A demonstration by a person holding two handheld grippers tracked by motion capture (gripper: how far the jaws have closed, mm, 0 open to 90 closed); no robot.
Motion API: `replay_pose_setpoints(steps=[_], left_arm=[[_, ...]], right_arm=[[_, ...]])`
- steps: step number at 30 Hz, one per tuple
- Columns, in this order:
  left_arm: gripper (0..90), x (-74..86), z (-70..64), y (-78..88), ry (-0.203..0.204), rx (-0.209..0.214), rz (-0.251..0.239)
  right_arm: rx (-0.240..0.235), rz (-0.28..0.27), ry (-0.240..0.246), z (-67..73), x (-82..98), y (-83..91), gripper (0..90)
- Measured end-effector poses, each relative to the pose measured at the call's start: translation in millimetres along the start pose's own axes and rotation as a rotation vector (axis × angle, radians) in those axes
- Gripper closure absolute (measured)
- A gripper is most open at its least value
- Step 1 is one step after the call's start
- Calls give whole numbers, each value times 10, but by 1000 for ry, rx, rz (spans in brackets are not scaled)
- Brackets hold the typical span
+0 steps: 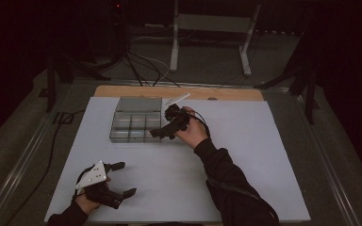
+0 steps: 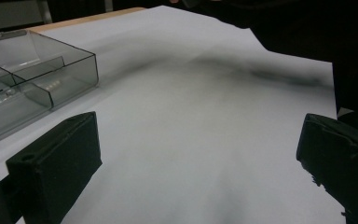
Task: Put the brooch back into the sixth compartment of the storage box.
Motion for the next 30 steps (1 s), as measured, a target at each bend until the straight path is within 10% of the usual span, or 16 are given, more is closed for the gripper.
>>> replay_pose_setpoints(steps=[30], left_arm=[[12,-1,-24,-17,-3,13,-1]], right_arm=[[106,-63,21,-281,664,1010,0]])
Point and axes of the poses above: each handheld gripper's, and its own axes: y roughly backward along the jaws, x roughly out of its underside, z roughly to its left, the point moved 9 cm from there along -y, roughly forward along the jaws, and after that the axes turned 12 degrees about x, right-handed, at the moved point
